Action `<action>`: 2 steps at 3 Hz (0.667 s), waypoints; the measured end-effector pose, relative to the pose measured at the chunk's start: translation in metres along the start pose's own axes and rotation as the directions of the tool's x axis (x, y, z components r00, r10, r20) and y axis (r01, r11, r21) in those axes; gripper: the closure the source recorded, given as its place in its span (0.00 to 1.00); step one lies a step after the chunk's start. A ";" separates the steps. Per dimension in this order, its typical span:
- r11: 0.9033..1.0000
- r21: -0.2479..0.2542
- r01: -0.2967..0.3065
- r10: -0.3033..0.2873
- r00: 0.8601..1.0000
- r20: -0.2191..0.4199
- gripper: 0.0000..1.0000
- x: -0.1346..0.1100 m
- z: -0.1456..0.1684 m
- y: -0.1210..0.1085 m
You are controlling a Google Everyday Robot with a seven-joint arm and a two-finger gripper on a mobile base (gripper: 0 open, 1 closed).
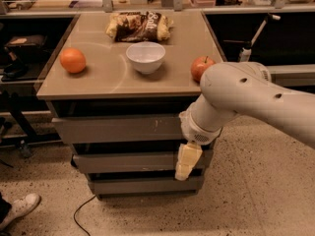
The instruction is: Open top drawer
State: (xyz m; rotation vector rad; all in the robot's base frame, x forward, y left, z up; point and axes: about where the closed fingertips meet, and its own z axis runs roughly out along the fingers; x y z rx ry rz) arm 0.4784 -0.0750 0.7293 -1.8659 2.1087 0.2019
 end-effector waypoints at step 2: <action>0.999 0.010 0.045 -0.046 0.999 0.022 0.00 -0.013 0.037 -0.026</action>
Offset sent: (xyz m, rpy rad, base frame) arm 0.0503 0.0325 -0.0454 0.0274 -0.0357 0.0658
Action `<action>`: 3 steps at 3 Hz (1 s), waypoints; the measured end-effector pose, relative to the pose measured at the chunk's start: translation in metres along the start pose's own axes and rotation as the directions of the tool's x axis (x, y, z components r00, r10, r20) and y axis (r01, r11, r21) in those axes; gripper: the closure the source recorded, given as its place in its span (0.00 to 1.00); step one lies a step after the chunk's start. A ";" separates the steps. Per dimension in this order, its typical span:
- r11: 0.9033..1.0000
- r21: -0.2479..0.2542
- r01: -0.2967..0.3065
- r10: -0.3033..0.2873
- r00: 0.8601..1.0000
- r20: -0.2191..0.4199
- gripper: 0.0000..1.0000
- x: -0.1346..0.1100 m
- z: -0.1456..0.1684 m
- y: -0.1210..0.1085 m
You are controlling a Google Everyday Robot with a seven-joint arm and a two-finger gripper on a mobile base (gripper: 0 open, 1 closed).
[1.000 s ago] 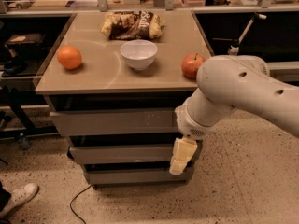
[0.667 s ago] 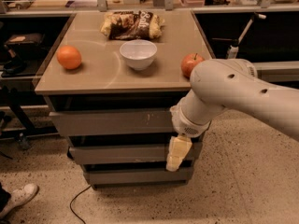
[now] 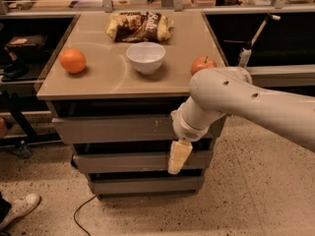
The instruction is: Open top drawer
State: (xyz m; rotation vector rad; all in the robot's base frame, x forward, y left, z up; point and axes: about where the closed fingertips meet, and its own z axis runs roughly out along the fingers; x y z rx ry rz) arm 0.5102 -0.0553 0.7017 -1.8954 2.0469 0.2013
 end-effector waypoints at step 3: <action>0.998 0.022 0.064 -0.064 0.998 0.001 0.00 -0.018 0.048 -0.047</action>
Offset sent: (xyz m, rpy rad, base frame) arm 0.0595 0.0223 -0.0217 -0.0101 -0.0588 0.0438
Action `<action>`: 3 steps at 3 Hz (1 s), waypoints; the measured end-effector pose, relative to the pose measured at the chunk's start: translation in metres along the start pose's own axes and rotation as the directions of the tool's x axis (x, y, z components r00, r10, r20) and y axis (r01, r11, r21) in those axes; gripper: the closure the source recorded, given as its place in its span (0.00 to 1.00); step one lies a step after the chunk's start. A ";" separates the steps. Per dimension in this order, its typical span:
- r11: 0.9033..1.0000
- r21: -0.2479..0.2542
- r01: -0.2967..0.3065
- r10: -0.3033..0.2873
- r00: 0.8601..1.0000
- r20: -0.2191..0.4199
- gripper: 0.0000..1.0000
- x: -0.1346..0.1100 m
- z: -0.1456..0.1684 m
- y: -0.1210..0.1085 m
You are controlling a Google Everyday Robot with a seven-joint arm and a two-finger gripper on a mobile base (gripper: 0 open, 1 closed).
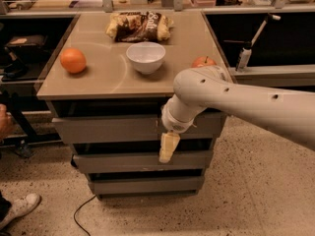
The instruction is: Open top drawer
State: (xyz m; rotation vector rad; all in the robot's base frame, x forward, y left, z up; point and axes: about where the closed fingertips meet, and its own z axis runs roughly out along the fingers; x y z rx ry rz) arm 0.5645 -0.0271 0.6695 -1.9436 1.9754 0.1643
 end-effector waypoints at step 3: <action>0.998 -0.062 0.026 -0.027 0.999 -0.022 0.00 -0.002 0.018 0.026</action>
Offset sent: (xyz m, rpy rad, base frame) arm -0.0202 0.0161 -0.0318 -0.0402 0.0517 0.0582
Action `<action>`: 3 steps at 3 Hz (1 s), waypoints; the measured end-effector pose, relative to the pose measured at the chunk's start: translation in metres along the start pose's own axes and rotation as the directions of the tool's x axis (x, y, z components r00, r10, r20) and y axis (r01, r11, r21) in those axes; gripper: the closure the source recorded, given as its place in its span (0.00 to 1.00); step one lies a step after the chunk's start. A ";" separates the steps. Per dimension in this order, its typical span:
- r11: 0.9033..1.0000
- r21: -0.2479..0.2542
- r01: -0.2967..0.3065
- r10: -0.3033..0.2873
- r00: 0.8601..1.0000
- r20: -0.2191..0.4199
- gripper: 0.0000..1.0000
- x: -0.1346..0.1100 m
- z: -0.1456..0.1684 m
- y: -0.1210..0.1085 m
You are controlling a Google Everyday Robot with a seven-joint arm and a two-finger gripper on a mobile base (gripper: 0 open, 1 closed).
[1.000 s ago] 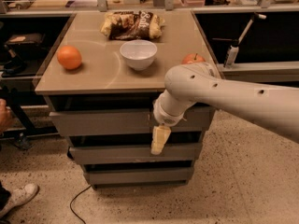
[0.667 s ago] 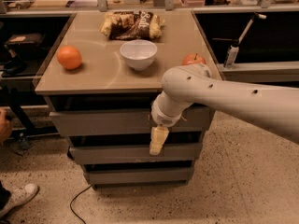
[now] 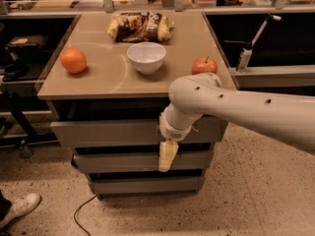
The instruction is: Open top drawer
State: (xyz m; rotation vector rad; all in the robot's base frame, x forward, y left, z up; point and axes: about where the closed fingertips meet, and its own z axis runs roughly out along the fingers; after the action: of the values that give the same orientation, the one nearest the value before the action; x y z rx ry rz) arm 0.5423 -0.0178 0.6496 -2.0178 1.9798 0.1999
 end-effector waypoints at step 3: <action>0.987 -0.141 -0.076 0.057 0.989 -0.134 0.00 0.063 -0.108 0.121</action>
Offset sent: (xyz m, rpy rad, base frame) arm -0.1622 -0.1093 0.0759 -0.1397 0.2155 -0.0500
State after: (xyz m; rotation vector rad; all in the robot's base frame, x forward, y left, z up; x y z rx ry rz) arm 0.4118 -0.1112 0.7177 -2.1037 2.1724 0.2410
